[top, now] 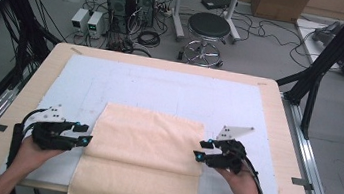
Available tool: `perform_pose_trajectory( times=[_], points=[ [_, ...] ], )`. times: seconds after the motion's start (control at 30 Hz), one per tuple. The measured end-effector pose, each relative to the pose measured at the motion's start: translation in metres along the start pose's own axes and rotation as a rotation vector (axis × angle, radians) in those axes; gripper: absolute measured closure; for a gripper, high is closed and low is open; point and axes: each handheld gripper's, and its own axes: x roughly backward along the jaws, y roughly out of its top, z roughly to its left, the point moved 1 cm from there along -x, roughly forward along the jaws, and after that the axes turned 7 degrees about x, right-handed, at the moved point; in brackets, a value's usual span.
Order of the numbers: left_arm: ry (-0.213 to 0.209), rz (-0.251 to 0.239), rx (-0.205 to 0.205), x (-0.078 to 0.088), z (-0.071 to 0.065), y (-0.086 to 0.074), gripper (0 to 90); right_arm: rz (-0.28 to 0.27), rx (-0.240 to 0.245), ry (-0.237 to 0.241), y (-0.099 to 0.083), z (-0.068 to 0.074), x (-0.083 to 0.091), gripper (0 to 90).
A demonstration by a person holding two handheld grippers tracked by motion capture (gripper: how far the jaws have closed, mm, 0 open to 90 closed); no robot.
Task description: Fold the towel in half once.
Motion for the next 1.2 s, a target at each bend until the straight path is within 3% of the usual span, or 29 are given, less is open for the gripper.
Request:
perform_pose_trajectory(
  times=[0.13,0.3,0.37,0.47,0.57,0.63,0.8,0.97,1.07,1.13,1.2],
  points=[
    [0.042,0.009,0.023,-0.026,0.015,0.013,49.0,-0.009,-0.051,-0.04,0.007,-0.026,-0.015,49.0],
    [0.098,0.033,0.056,-0.05,0.032,0.019,48.3,0.036,-0.068,-0.125,0.011,-0.05,-0.037,47.7],
    [0.123,0.041,0.067,-0.056,0.037,0.02,48.5,0.052,-0.084,-0.138,0.007,-0.057,-0.045,47.7],
    [0.181,0.035,0.103,-0.063,0.047,0.017,50.8,0.097,-0.089,-0.144,0.003,-0.061,-0.053,48.3],
    [0.196,0.063,0.14,-0.067,0.056,0.012,51.3,0.11,-0.089,-0.155,0.002,-0.061,-0.056,50.5],
    [0.192,0.068,0.14,-0.069,0.057,0.01,52.4,0.116,-0.078,-0.164,0.002,-0.06,-0.057,52.8],
    [0.265,0.085,0.08,-0.072,0.052,0.011,61.8,0.118,-0.066,-0.204,0.001,-0.059,-0.057,63.7],
    [0.262,0.077,0.097,-0.072,0.053,0.011,70.8,0.113,-0.087,-0.193,0.001,-0.06,-0.056,76.1],
    [0.227,0.074,0.11,-0.073,0.053,0.011,82.0,0.112,-0.086,-0.176,0.001,-0.061,-0.057,82.5],
    [0.229,0.083,0.102,-0.073,0.052,0.012,85.1,0.112,-0.088,-0.17,0.002,-0.061,-0.057,84.1],
    [0.21,0.07,0.143,-0.073,0.054,0.011,85.8,0.109,-0.107,-0.147,0.002,-0.063,-0.056,85.2]
  ],
)
